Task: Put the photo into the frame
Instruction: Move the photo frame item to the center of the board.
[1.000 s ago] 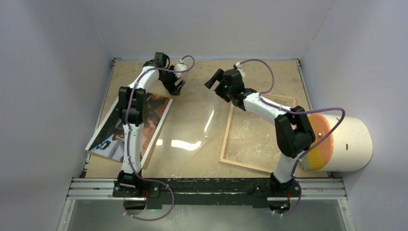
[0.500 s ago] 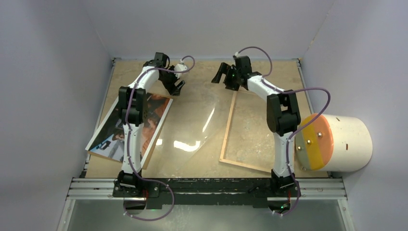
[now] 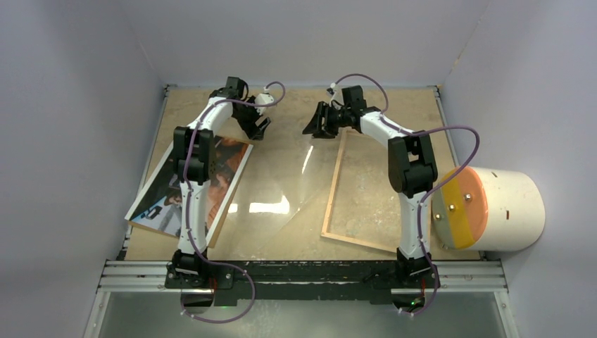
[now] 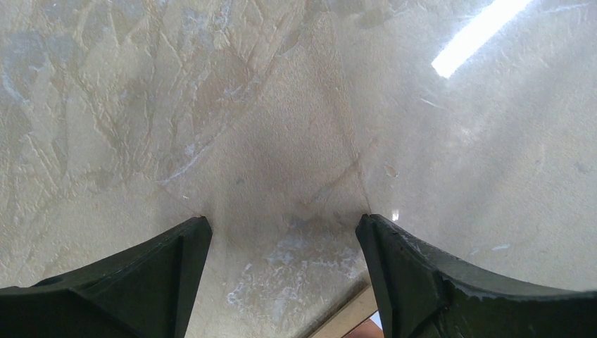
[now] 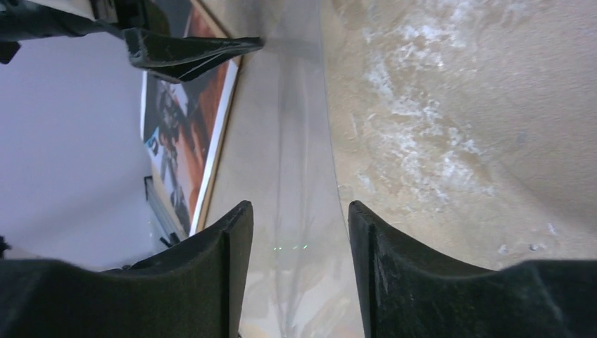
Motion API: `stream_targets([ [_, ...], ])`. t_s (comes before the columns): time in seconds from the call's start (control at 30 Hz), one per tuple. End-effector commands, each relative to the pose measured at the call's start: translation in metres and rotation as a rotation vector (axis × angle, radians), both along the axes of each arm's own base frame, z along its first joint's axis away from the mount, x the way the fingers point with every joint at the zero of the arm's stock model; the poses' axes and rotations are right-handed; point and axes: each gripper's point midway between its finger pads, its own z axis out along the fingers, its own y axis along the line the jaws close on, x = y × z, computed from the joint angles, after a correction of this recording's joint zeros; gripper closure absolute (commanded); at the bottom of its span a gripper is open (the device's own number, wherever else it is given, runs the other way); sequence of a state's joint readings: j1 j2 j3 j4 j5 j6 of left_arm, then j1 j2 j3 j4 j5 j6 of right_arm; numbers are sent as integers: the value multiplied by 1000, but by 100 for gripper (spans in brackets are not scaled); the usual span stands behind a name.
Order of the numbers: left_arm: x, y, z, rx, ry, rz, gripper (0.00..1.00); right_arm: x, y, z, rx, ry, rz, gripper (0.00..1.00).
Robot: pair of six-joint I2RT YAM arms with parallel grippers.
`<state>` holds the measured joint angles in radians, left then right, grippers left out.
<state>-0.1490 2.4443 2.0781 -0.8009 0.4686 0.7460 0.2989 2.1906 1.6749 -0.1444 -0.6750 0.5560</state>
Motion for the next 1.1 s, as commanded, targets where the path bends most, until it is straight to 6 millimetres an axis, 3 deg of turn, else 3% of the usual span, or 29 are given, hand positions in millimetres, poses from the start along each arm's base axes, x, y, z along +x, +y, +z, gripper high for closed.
stream_targets([
  [0.0, -98, 10, -88, 103, 409, -28, 18, -11, 10, 28, 88, -23, 96, 49],
  [0.13, -93, 9, -80, 91, 392, -23, 18, -10, 9, 24, 79, -12, 94, 56],
  [0.43, -101, 9, -85, 87, 420, -32, 19, -24, 16, 11, 107, 32, 121, 54],
  [0.7, -101, 7, -82, 78, 416, -34, 19, -48, 32, -17, 60, 97, 180, 51],
  [1.07, -104, 8, -83, 76, 420, -36, 20, -59, 30, -24, 38, 115, 188, 64],
])
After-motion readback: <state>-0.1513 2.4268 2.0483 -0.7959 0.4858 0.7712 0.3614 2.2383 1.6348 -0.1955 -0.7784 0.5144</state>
